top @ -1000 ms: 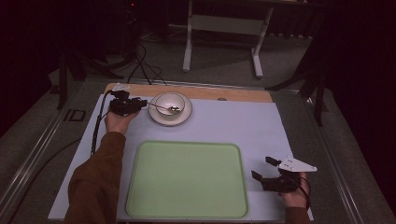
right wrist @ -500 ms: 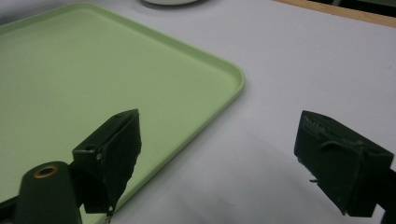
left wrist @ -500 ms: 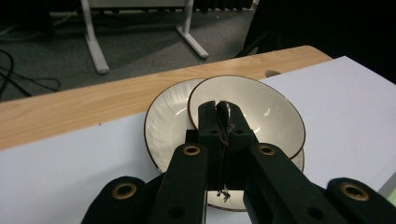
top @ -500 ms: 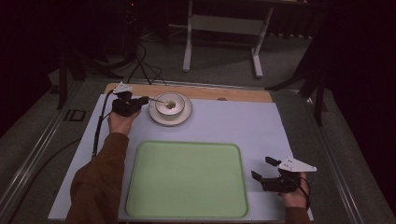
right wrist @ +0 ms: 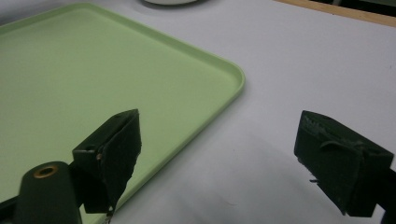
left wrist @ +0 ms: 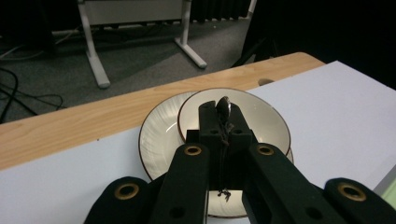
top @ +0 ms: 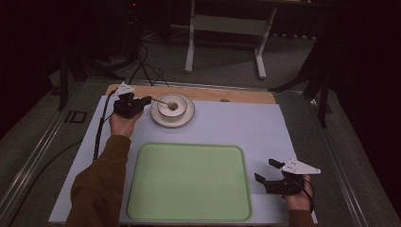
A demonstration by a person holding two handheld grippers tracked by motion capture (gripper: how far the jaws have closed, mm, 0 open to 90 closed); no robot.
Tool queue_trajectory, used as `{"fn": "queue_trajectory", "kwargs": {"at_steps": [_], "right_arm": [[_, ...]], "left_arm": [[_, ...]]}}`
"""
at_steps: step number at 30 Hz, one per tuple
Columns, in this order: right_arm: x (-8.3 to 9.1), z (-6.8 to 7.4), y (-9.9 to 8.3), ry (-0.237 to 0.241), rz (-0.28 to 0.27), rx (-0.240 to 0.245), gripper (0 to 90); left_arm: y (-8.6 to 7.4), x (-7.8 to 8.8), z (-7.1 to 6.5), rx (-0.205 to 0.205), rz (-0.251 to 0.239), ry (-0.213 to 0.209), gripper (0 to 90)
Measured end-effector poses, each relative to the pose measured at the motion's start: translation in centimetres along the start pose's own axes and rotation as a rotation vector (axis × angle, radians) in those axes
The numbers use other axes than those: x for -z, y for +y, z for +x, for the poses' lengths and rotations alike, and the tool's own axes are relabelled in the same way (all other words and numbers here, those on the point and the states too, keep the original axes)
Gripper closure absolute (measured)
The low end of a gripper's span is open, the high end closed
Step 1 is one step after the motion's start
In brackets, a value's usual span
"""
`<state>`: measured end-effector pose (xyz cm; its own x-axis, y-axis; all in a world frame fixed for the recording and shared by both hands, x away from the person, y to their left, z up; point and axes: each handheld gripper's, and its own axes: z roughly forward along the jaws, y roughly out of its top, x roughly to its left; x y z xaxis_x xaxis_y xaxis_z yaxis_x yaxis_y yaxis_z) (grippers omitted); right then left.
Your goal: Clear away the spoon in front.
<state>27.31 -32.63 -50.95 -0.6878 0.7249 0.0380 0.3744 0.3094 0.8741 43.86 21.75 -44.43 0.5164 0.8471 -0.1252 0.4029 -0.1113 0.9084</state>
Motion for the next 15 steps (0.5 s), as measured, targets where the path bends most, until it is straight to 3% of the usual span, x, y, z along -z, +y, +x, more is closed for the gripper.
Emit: {"fn": "queue_trajectory", "kwargs": {"at_steps": [15], "right_arm": [[0.0, 0.0, 0.0, -0.001, 0.002, -0.002, 14.5]], "left_arm": [[0.8, 1.9, -0.5, -0.031, -0.028, -0.011, 89.6]]}}
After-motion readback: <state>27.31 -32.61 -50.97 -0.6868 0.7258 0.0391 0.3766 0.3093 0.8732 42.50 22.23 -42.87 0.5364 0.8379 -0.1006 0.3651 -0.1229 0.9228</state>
